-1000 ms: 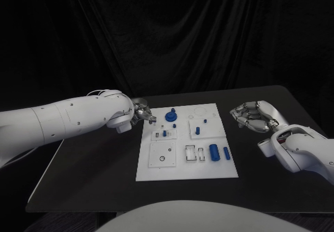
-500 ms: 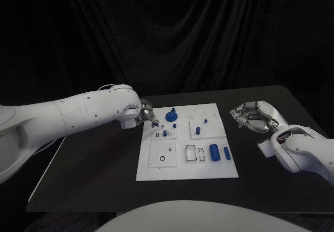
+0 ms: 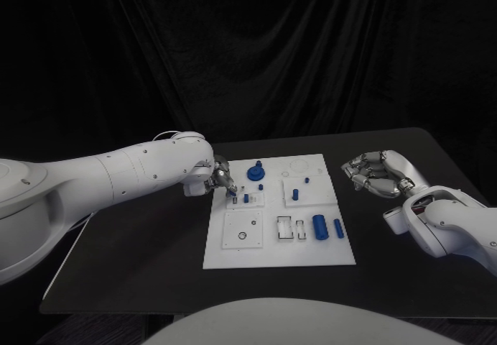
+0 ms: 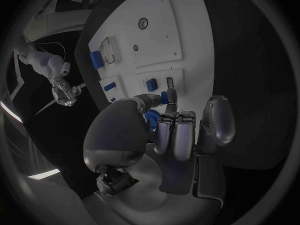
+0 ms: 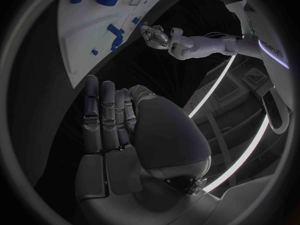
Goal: Assemble the parts on the task board
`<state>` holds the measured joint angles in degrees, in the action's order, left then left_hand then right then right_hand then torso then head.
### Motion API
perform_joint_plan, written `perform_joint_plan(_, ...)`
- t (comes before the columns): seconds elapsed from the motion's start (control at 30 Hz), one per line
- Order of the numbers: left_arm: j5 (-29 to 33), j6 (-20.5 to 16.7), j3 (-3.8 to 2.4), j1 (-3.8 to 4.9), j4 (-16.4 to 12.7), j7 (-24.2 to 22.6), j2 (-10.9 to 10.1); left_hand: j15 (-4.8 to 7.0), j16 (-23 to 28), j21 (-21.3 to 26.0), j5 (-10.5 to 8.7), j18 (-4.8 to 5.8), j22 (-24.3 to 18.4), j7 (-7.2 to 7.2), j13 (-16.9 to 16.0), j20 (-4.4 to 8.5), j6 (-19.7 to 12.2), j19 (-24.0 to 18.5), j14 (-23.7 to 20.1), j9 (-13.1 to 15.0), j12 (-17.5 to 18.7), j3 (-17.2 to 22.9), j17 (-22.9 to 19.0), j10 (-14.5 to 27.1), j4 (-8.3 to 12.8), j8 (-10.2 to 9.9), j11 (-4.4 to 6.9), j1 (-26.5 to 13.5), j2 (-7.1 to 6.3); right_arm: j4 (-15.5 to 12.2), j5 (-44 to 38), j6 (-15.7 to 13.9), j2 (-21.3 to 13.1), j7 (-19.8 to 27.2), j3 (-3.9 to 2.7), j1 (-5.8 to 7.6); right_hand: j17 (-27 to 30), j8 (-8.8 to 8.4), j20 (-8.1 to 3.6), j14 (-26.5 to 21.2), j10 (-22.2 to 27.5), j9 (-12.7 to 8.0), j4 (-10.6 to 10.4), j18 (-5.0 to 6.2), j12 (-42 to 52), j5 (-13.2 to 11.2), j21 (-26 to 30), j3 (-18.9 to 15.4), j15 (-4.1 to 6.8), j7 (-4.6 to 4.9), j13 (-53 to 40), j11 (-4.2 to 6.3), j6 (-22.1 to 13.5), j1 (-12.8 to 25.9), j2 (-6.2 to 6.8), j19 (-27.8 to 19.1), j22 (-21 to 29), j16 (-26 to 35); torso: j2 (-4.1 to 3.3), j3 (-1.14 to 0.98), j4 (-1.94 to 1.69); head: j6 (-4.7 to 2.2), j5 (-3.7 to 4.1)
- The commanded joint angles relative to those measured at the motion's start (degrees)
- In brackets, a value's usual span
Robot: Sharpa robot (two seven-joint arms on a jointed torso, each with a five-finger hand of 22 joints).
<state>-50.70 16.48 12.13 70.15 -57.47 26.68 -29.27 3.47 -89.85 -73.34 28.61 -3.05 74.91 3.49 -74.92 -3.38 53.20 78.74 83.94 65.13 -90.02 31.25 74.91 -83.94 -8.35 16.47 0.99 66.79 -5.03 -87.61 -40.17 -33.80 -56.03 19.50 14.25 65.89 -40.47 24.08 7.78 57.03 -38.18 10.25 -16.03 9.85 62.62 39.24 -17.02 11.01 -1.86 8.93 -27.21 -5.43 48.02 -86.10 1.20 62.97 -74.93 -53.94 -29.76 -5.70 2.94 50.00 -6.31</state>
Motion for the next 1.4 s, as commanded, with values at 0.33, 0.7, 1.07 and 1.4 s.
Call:
perform_joint_plan(0.33,-0.28,0.37,-0.04,-1.44,0.61,0.17,0.03,-0.44,-0.15,0.12,-0.06,-1.14,9.50,-0.03,-15.08,0.06,-0.37,-0.47,6.06,-0.03,0.02,0.98,15.09,-6.06,1.39,-0.24,-0.50,0.09,0.92,0.01,-0.28,0.01,0.07,-0.46,-0.04,-0.12,0.05,0.31,0.01,0.11,0.43,-0.09,0.03,0.44,-0.31,0.31,-0.40,0.34,0.01,0.07,0.05,0.08,-0.46,-0.54,-0.06,0.38,-1.28,-0.29,0.02,-0.04,-0.01,0.00,-0.12)
perform_joint_plan(0.7,-0.28,-0.55,-0.04,-1.64,0.03,-1.06,-0.31,-0.45,-0.15,0.29,-0.03,-1.19,9.44,-0.01,-15.08,0.05,-0.33,-0.59,6.06,-0.03,0.02,0.97,15.09,-6.06,1.48,-0.23,-0.52,0.07,0.93,0.10,-0.28,0.11,0.20,-0.52,-0.04,-0.12,0.05,0.31,0.01,0.11,0.43,-0.09,0.03,0.44,-0.31,0.31,-0.40,0.34,0.01,0.07,0.05,0.08,-0.46,-0.54,-0.06,0.38,-1.28,-0.29,0.08,-0.04,-0.04,0.00,-0.09)
perform_joint_plan(1.07,-0.28,-0.67,-0.04,-1.71,-0.56,-1.72,-0.19,-0.47,-0.15,0.39,-0.05,-1.21,9.41,0.00,-15.08,0.04,-0.30,-0.67,6.06,-0.03,0.02,0.94,15.09,-6.06,1.52,-0.23,-0.54,0.02,0.94,0.04,-0.28,0.15,0.16,-0.58,-0.04,-0.12,0.05,0.31,0.01,0.11,0.43,-0.09,0.03,0.44,-0.31,0.31,-0.40,0.34,0.01,0.07,0.05,0.08,-0.46,-0.54,-0.06,0.38,-1.28,-0.29,0.05,-0.03,0.00,0.00,0.00)
perform_joint_plan(1.4,-0.28,-0.80,-0.04,-1.83,-0.46,-1.83,0.16,-0.47,-0.15,0.47,-0.06,-1.23,9.38,0.01,-15.08,0.03,-0.29,-0.73,6.06,-0.03,0.02,0.93,15.09,-6.06,1.55,-0.23,-0.55,-0.01,0.95,-0.02,-0.28,0.15,0.12,-0.59,-0.04,-0.12,0.05,0.31,0.01,0.11,0.43,-0.09,0.03,0.44,-0.31,0.31,-0.40,0.34,0.01,0.07,0.05,0.08,-0.46,-0.54,-0.06,0.38,-1.28,-0.29,0.04,-0.04,-0.01,0.00,-0.03)
